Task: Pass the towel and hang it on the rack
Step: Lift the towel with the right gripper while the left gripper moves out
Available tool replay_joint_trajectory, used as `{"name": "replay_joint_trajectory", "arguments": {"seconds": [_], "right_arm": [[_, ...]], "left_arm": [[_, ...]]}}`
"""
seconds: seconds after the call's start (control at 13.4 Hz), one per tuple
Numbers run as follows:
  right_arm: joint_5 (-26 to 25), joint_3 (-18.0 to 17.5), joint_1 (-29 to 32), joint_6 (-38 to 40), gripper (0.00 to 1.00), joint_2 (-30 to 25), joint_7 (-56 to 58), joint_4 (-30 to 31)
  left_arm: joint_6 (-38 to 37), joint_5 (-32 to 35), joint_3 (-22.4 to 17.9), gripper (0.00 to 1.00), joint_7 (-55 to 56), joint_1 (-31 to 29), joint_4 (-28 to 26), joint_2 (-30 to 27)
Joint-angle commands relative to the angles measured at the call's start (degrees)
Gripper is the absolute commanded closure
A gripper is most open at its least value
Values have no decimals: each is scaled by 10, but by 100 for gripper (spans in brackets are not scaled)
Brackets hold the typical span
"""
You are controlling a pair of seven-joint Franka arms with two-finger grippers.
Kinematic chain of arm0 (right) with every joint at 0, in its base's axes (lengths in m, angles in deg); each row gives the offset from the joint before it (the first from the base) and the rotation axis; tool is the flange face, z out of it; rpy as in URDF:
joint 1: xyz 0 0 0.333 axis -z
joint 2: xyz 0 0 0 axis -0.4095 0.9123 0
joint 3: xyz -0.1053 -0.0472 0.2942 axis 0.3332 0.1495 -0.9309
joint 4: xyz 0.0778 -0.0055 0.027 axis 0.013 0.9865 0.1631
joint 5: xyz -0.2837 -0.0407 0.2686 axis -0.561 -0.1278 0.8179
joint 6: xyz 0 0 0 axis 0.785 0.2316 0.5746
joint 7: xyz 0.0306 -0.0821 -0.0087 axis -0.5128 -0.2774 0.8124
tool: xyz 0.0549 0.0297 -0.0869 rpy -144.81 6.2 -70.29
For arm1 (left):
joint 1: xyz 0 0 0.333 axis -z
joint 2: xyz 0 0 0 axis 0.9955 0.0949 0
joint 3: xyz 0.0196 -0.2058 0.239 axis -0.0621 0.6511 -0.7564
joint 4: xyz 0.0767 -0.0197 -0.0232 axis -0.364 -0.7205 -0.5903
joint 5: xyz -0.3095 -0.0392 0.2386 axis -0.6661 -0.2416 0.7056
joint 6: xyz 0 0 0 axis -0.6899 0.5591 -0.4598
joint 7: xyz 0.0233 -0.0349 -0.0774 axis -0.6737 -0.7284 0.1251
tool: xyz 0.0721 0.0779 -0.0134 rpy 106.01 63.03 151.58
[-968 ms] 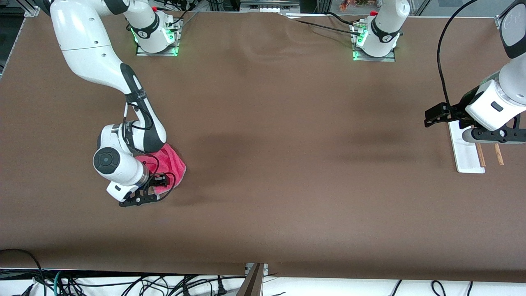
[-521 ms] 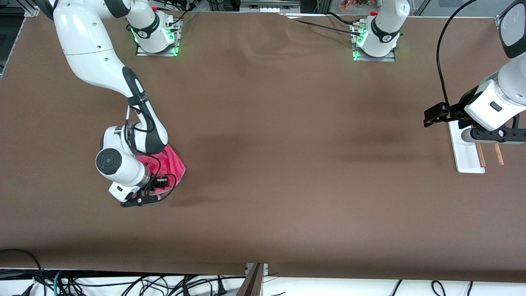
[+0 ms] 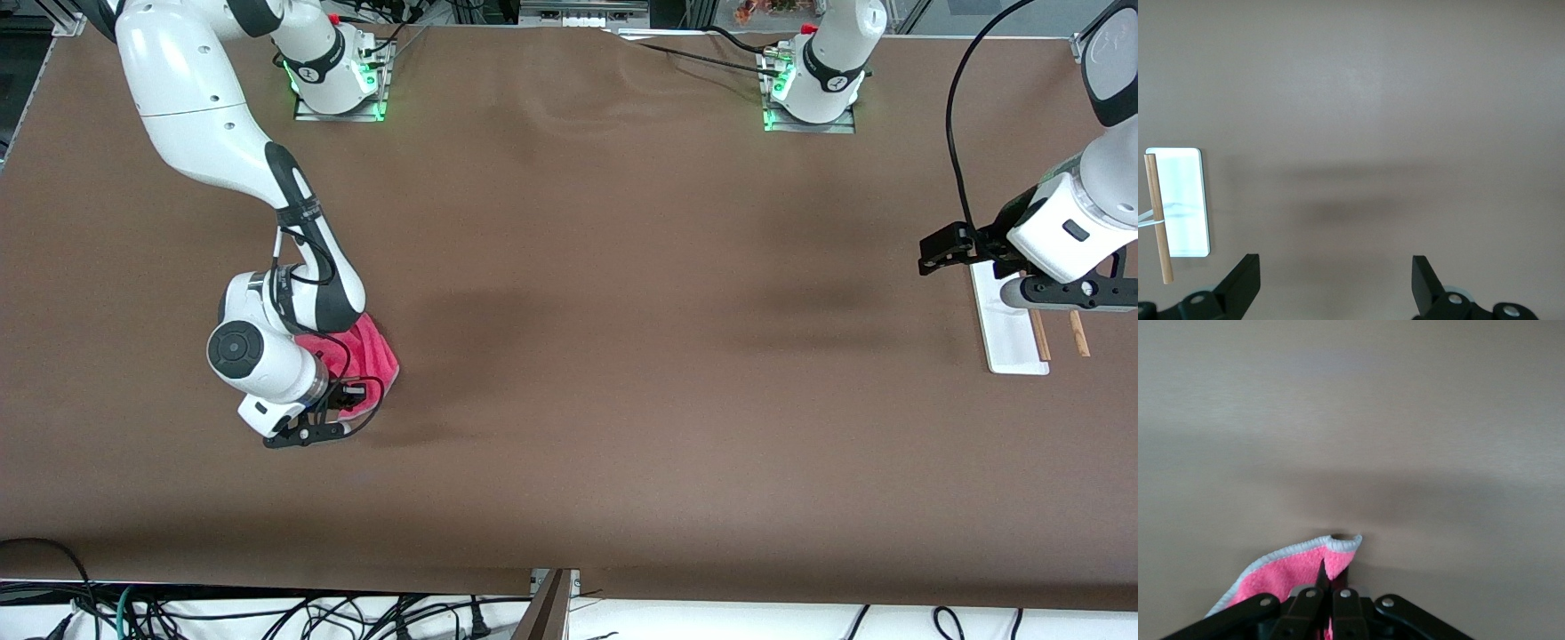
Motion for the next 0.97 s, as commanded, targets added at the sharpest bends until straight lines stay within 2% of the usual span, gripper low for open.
{"name": "replay_joint_trajectory", "arguments": {"seconds": [0.0,0.15,0.37,0.6,0.89], "right_arm": [[54,-16,0,113,100,-9,-21,-71],[90,-17,-9,182,100,-9,-56,-115],[135,-57,-14,244,100,-24,-145,-142],[191,-111,-13,274,100,-26,-268,-181],[284,-173,-13,269,100,-26,-431,-222]], "left_arm": [[-9,-4,0,0,3,-2,5,-4],[-10,-4,1,0,3,-2,5,-4],[-11,-4,1,0,3,-2,4,-4],[-11,-4,-1,0,1,-4,5,-4],[-16,-4,-2,0,-5,-5,4,-4]]}}
